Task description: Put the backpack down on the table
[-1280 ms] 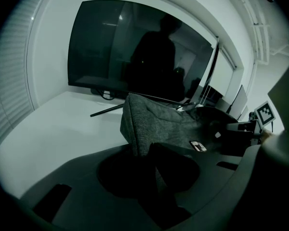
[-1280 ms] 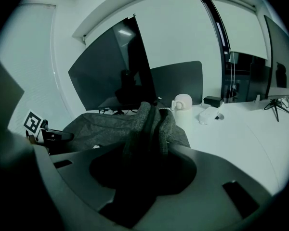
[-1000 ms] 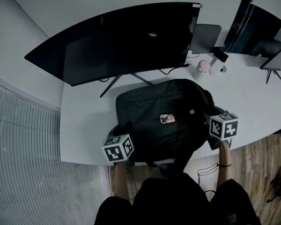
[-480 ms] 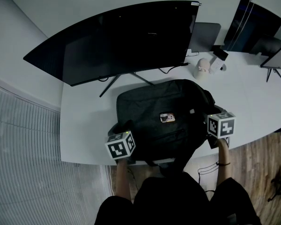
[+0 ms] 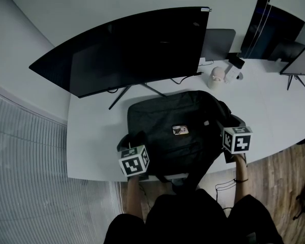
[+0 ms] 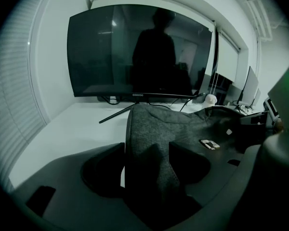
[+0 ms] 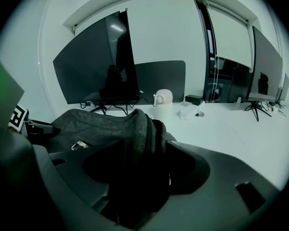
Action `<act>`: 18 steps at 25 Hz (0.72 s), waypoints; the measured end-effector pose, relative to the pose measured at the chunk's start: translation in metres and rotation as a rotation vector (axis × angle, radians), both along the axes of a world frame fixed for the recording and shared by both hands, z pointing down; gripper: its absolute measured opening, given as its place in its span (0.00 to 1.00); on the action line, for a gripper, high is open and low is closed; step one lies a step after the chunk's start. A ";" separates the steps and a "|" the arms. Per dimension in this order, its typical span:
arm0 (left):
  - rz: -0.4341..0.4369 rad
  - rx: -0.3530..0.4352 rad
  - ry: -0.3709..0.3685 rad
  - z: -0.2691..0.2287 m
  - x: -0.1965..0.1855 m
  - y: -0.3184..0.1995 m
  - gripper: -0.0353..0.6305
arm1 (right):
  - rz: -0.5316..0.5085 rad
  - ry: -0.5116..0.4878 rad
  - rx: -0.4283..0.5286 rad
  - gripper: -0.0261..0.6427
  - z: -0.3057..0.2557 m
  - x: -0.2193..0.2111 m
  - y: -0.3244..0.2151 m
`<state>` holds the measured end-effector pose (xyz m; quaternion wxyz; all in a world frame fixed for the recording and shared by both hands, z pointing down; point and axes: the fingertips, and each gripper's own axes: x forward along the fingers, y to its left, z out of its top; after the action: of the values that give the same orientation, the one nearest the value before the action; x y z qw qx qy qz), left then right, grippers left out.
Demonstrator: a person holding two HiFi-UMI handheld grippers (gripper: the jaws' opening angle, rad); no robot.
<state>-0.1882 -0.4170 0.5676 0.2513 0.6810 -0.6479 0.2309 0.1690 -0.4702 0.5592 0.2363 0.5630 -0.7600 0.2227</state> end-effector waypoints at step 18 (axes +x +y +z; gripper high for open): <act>0.096 0.199 -0.125 -0.058 0.010 0.032 0.09 | -0.031 0.051 0.201 0.14 -0.061 -0.020 0.024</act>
<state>-0.1778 -0.3848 0.5099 0.1304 0.7172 -0.6485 0.2192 0.1494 -0.4462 0.4978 0.2015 0.5774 -0.7809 0.1273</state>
